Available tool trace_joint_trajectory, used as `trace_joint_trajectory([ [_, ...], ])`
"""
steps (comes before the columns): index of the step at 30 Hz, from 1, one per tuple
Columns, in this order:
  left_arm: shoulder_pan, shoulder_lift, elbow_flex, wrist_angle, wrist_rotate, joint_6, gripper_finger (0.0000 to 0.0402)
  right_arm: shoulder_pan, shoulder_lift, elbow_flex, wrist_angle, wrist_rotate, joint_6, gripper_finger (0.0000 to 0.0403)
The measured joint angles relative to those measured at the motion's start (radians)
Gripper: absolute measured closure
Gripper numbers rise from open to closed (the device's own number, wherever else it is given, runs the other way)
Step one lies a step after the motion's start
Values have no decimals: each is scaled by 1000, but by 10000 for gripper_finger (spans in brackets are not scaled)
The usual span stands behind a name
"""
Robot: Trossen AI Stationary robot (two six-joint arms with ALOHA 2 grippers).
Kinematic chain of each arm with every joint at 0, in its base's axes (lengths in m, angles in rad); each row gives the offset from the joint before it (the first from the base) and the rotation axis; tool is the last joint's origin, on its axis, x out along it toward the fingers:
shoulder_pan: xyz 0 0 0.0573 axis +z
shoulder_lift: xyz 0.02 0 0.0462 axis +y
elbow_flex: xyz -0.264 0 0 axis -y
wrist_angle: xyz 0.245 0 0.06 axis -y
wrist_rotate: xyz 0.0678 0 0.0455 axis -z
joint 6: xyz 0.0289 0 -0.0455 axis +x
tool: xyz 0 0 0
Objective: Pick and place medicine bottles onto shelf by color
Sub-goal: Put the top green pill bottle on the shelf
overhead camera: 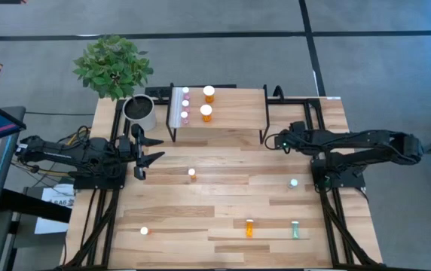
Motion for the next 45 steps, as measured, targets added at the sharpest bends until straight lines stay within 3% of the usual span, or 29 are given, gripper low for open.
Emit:
trace_joint_trajectory([
  [19, 0, 0, 0, 3, 0, -1, 229, 1, -6, 0, 4, -21, 0, 270],
  [29, 0, 0, 0, 4, 0, -2, 229, 31, -102, 82, -79, -55, -10, 259],
  [37, 0, 0, 0, 4, 0, -5, 229, 36, -173, 267, -118, -51, -117, 264],
  [45, 0, 0, 0, 4, 0, -5, 229, 13, -141, 454, -108, -30, -252, 258],
])
